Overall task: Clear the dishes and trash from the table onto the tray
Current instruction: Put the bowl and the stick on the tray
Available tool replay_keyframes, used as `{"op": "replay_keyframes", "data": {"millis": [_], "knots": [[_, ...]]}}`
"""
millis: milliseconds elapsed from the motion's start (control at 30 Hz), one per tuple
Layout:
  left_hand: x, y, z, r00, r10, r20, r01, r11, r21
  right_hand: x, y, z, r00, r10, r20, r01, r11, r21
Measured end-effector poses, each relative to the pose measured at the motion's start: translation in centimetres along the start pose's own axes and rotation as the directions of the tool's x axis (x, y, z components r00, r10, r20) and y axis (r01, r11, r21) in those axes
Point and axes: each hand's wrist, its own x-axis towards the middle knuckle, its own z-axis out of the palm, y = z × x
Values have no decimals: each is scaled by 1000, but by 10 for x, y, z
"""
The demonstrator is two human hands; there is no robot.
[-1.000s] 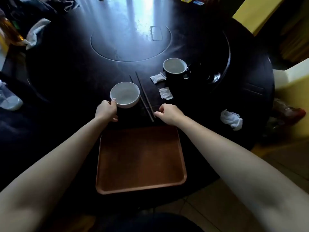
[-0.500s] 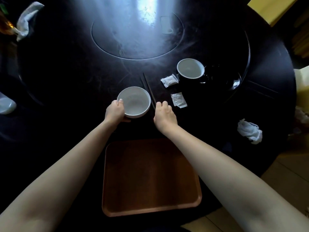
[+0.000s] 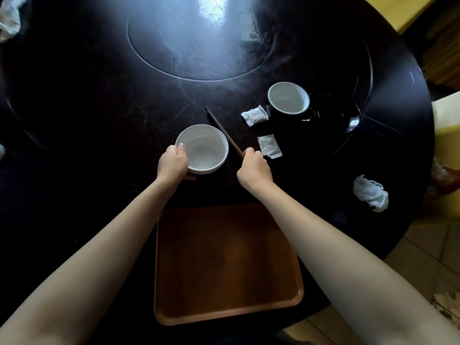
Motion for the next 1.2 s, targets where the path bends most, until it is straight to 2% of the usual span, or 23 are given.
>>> {"op": "replay_keyframes", "data": {"millis": [133,233,267,333,400,500,700,767,900,1033,1200], "knots": [[-2,0,-1,1000,-7,5,8,1000,-23,-10,13,-5,999,-7,32,4,994,111],[-2,1,-1,1000,-7,7,7,999,-40,-25,25,-7,996,7,89,-39,934,356],[-3,1,-1,1000,-4,10,4,999,-54,-32,30,-7,992,13,127,-73,872,483],[-6,1,-2,1000,4,5,-3,997,-82,-47,40,-7,983,-26,182,-116,679,725],[-14,-1,-3,1000,19,-15,-21,995,-98,-60,54,-6,984,-94,155,-90,486,869],[-38,-6,-3,997,59,-46,-62,995,-76,-74,74,-3,981,-161,106,-54,302,952],[-100,-44,-13,991,94,-98,-89,995,52,-86,96,2,960,-251,127,-109,83,991],[-117,-65,-18,994,67,-85,-60,995,82,-85,96,3,960,-258,107,-91,75,993],[-148,-97,-22,997,0,-74,4,998,61,-82,92,9,979,-202,-14,66,252,966],[-164,-113,-20,994,-41,-98,45,998,47,-83,80,26,970,-179,-165,218,335,917],[-175,-122,-18,991,-46,-122,55,996,77,-85,84,60,945,-190,-264,324,481,814]]}}
